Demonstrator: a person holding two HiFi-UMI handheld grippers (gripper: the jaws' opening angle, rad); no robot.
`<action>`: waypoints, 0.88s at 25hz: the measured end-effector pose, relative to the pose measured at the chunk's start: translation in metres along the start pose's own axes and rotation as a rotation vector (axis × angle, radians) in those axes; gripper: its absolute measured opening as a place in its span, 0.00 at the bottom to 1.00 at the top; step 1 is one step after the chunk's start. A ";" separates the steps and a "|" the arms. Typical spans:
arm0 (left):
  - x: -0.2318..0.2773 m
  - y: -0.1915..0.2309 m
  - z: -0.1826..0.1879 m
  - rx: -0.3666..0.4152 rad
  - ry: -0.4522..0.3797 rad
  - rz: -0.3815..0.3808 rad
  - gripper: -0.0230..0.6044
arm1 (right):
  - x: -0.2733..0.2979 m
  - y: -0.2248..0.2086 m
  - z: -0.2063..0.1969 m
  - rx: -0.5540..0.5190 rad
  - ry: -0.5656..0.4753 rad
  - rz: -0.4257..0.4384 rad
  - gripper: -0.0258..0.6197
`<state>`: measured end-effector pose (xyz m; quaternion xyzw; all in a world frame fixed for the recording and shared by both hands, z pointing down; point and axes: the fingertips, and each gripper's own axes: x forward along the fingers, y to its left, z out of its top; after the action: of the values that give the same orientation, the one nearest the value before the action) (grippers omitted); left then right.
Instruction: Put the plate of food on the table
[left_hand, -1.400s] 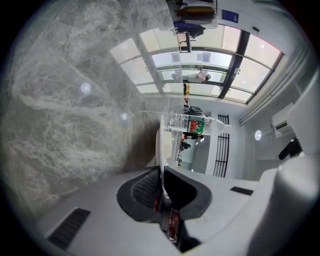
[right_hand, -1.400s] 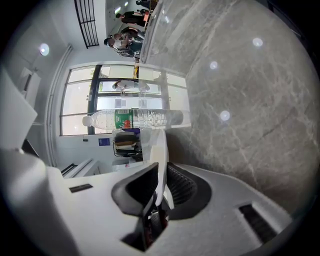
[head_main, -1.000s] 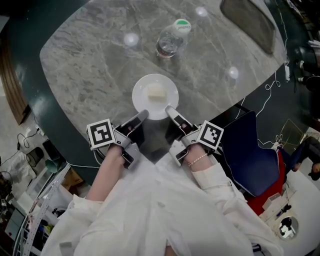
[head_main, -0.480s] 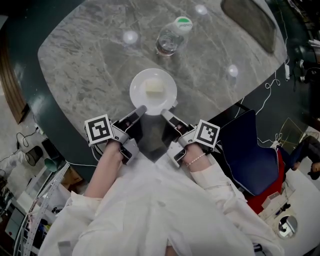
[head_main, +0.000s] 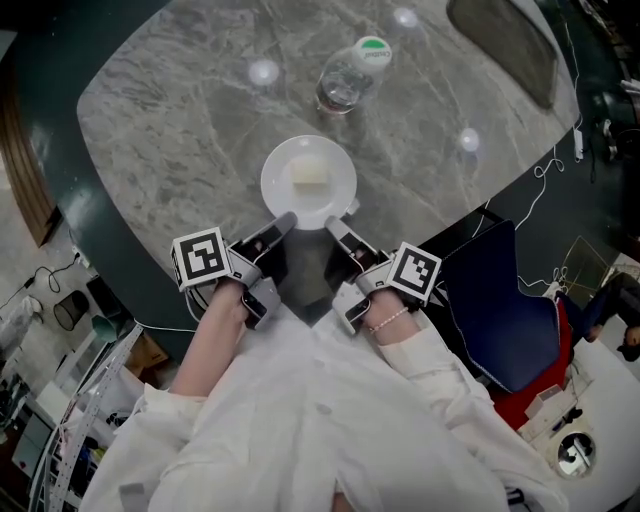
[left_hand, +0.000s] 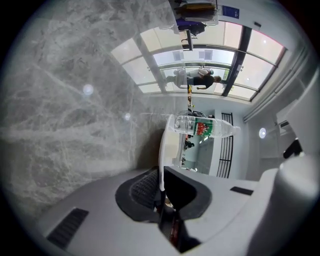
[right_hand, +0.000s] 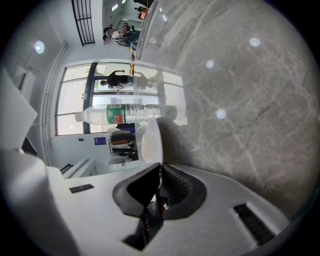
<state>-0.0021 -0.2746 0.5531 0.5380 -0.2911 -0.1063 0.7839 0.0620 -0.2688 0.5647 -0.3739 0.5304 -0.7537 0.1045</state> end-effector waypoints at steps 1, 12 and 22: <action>0.002 -0.002 -0.001 0.009 0.004 -0.006 0.08 | 0.000 0.000 0.003 -0.001 -0.006 0.000 0.06; 0.002 -0.003 -0.009 0.043 0.039 -0.006 0.08 | -0.002 -0.002 0.008 -0.004 -0.012 0.008 0.06; -0.006 -0.002 -0.017 0.047 0.063 0.014 0.19 | 0.001 0.000 0.008 -0.021 -0.001 0.014 0.06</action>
<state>0.0031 -0.2595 0.5451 0.5573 -0.2725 -0.0772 0.7805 0.0669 -0.2745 0.5664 -0.3715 0.5409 -0.7471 0.1062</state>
